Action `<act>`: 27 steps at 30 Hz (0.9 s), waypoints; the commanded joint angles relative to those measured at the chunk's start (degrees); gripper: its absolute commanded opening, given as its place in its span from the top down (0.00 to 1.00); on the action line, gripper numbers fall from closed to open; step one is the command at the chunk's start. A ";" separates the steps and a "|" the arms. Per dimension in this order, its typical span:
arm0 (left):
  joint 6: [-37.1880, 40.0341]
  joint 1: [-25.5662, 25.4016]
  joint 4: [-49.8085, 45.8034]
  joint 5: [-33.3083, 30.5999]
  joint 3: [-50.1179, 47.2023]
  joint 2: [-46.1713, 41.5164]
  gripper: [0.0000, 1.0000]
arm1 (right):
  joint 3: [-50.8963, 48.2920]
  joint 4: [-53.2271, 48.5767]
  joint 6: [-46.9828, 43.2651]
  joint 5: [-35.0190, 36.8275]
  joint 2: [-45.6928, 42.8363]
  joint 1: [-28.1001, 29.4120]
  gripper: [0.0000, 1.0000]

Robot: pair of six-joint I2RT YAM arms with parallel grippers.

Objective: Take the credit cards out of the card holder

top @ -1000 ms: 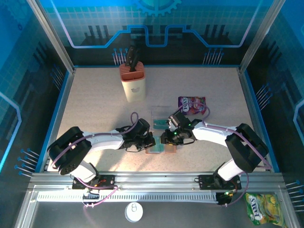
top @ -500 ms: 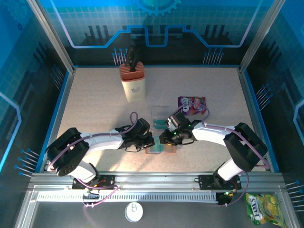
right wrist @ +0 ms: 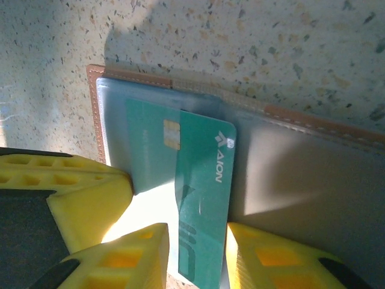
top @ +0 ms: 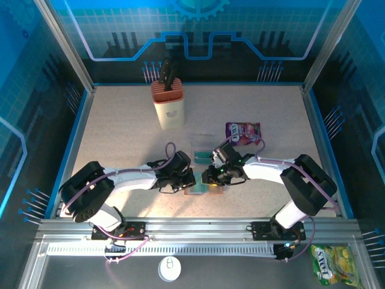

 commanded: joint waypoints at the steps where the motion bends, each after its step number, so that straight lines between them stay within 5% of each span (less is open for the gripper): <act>1: 1.01 -0.39 -2.29 -0.99 0.06 0.84 1.00 | -1.60 3.77 2.01 -3.33 0.95 -0.98 0.72; 17: 0.61 -0.37 -1.53 -0.69 -0.36 0.50 1.00 | -2.48 0.75 1.30 -1.37 -3.19 -1.88 0.89; 27: 0.57 -0.42 -2.04 -1.60 -0.88 -1.16 1.00 | -2.96 -4.43 -1.24 -0.37 -7.73 -4.21 0.90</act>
